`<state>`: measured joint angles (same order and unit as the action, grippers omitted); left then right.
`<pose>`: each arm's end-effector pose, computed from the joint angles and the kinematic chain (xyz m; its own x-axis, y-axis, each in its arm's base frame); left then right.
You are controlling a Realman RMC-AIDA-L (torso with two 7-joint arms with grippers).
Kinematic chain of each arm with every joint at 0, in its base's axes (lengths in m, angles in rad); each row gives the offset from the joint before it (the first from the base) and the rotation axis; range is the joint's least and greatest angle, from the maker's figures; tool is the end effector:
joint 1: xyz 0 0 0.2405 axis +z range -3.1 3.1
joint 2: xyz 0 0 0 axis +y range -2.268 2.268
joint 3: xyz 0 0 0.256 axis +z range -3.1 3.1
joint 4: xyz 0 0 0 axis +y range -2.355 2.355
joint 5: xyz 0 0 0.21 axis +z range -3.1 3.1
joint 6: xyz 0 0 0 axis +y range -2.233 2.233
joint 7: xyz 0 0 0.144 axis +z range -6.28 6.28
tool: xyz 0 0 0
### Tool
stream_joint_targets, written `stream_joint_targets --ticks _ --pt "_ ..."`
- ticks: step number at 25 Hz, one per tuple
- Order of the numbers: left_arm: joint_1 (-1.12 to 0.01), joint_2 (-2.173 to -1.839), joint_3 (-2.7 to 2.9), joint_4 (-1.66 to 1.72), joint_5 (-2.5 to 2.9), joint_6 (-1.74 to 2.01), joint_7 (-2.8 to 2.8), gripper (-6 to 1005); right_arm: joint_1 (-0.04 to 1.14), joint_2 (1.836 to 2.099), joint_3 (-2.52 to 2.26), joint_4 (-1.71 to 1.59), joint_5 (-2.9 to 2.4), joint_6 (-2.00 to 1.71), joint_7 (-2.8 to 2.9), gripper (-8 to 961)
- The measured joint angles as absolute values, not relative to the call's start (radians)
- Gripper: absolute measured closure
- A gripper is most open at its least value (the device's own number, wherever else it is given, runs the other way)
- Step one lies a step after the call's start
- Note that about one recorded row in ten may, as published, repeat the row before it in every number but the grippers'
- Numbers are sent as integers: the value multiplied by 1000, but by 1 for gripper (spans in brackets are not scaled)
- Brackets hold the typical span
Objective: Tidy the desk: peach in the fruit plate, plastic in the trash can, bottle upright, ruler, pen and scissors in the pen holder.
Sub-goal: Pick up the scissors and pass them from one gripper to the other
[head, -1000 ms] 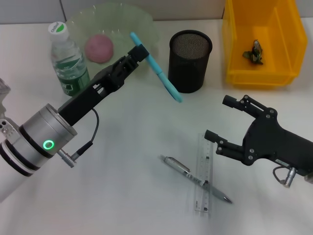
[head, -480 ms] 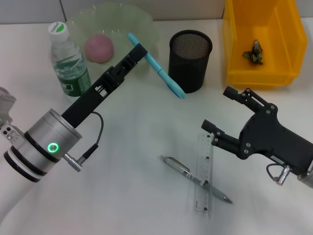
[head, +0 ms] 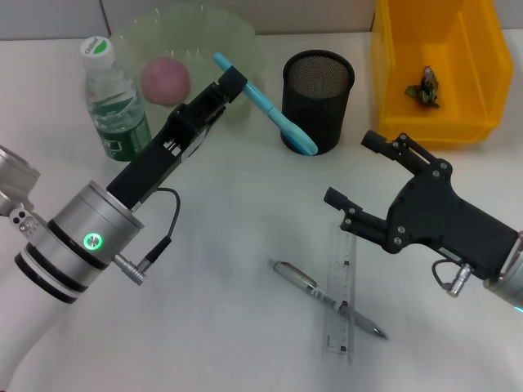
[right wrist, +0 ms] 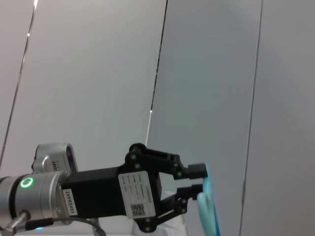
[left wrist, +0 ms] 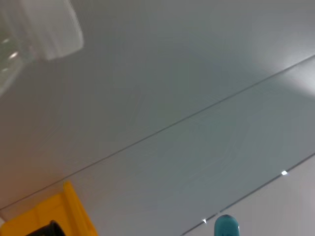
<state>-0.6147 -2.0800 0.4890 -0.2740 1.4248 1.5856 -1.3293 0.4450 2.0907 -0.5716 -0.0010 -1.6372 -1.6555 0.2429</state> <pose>-0.2273 0.2937 -0.0708 -0.2017 0.5546 0.8073 0.7244 -0.4703 0.5040 0.2676 0.2554 -0.0590 0.6827 0.2405 -0.6900 -0.2753 -0.7900 -0.5478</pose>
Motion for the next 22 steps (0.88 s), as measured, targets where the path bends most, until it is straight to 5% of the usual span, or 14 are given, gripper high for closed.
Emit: stream_joint_targets --ticks 22 --pt "-606 -2082 398 -336 1456 1522 -1415 736 544 2092 -533 62 -1630 -1600 134 139"
